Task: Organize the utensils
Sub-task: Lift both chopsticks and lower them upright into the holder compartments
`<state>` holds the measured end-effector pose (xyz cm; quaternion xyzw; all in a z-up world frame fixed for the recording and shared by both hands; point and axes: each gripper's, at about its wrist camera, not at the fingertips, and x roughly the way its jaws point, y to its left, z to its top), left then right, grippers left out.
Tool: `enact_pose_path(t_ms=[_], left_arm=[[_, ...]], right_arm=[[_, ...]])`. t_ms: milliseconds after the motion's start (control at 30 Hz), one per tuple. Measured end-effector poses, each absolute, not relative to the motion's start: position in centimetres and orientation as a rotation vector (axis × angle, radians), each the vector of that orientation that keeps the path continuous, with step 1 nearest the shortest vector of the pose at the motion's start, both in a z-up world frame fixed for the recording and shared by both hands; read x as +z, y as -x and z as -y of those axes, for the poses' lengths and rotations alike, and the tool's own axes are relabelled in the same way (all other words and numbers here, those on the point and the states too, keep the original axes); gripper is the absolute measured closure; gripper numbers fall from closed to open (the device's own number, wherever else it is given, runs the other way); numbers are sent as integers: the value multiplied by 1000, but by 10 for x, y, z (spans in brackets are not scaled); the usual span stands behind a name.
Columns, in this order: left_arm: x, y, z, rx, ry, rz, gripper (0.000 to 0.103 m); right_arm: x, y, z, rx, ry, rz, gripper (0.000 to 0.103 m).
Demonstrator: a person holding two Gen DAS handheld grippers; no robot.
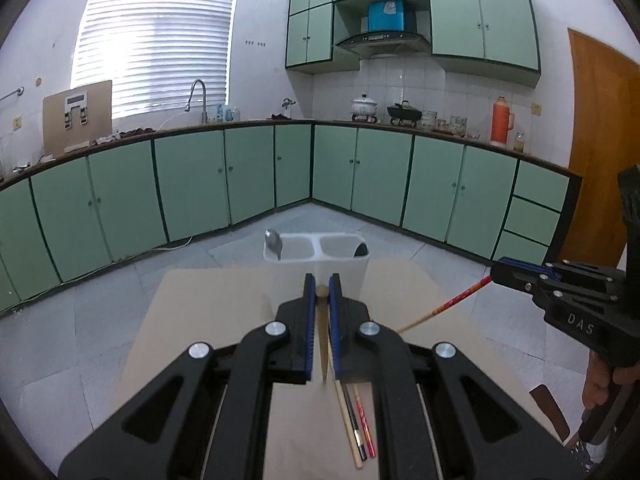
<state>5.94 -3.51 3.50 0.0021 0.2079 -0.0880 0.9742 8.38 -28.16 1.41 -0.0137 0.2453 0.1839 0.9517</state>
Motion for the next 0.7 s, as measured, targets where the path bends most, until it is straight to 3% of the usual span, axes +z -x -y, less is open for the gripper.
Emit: enact_pose_path(t_ms=[500,700], left_arm=[[74,-83,21,-195,37,-351,97],[109,-96,16,-184,33,-272,97]], right_arm=[[58,-121,276,497,46,-509,97],[101,-141,278,537,26,-444,97]])
